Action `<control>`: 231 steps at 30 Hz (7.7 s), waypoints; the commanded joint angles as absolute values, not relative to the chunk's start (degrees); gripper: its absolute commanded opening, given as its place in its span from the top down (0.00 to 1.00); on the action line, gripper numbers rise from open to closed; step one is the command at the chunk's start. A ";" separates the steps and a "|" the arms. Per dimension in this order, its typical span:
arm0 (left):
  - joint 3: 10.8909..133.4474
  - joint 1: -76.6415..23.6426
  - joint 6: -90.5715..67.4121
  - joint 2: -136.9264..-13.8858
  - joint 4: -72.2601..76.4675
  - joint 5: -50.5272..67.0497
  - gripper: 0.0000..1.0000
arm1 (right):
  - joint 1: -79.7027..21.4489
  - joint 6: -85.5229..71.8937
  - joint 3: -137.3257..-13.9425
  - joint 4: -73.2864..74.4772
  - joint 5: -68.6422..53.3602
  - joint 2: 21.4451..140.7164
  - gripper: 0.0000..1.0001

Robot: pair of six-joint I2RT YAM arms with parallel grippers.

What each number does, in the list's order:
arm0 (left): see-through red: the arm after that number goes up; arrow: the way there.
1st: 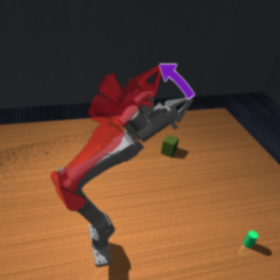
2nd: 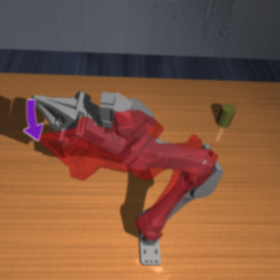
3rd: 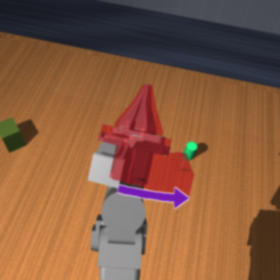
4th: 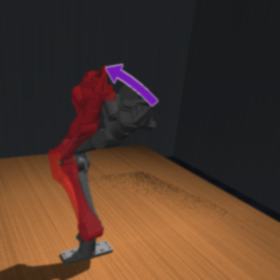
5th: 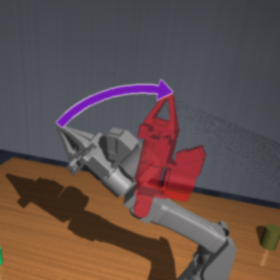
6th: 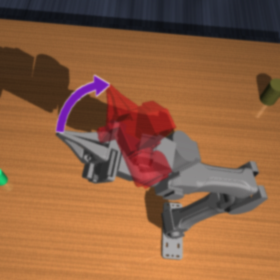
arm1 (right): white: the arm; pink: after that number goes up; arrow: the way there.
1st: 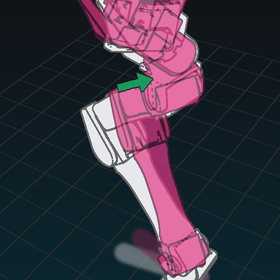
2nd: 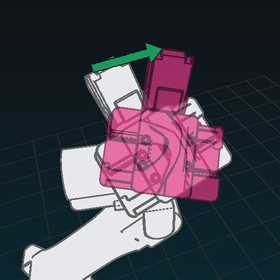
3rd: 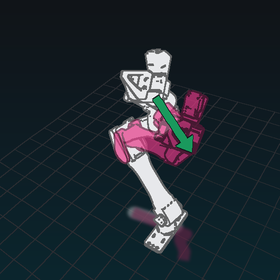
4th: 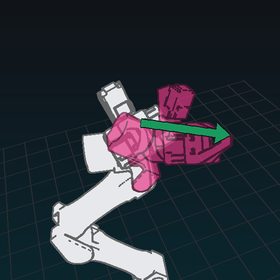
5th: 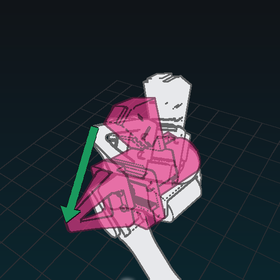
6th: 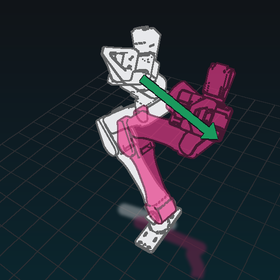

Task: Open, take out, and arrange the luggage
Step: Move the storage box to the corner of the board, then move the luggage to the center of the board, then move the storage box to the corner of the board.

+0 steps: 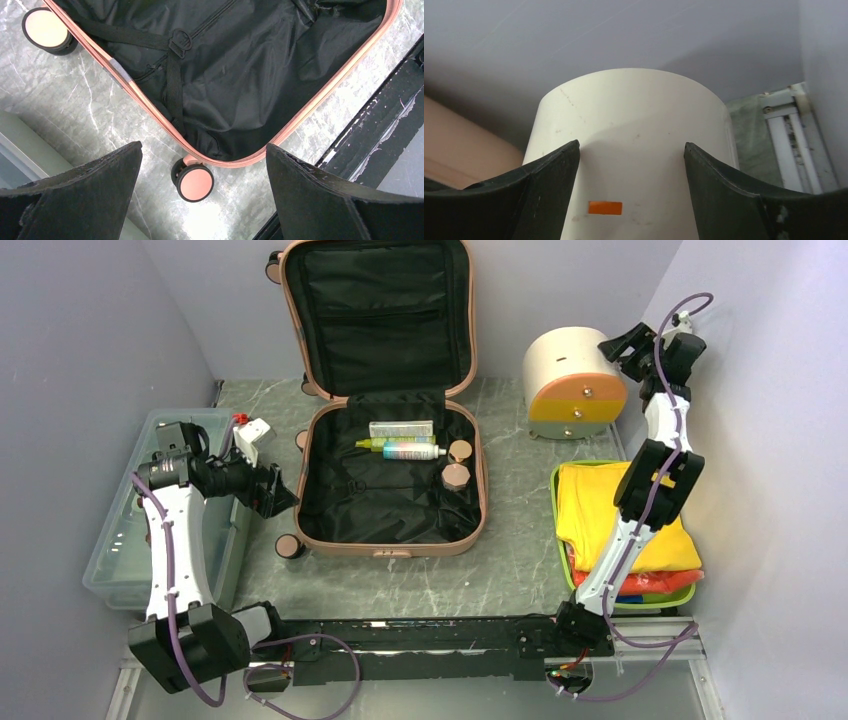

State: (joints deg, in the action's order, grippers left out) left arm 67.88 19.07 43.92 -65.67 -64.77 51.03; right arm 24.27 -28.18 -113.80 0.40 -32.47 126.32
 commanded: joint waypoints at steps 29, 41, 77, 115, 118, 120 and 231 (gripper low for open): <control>68.98 19.42 42.55 -65.92 -62.53 50.56 0.00 | 14.84 -33.01 -84.02 -0.33 -33.58 109.51 0.25; 72.19 10.56 38.17 -73.82 -51.68 33.73 0.01 | 14.85 -23.99 -89.08 5.17 -31.40 102.01 0.23; 79.83 6.57 21.24 -99.31 -39.38 3.50 1.00 | 17.42 -16.92 -80.28 5.83 -36.34 89.19 0.20; 103.12 -23.29 24.86 -103.26 -41.88 16.19 0.32 | 17.51 -10.69 -82.27 11.75 -34.97 89.98 0.21; 108.37 -30.61 24.08 -108.61 -42.37 16.48 0.32 | 17.65 -9.63 -81.45 12.81 -34.73 89.43 0.21; 112.65 -34.30 22.54 -112.28 -42.86 17.74 0.31 | 17.82 -9.23 -81.30 13.80 -34.29 89.30 0.20; 84.83 -11.14 36.69 -81.31 -52.95 30.53 0.01 | 17.71 -14.67 -82.29 12.17 -43.68 95.93 0.21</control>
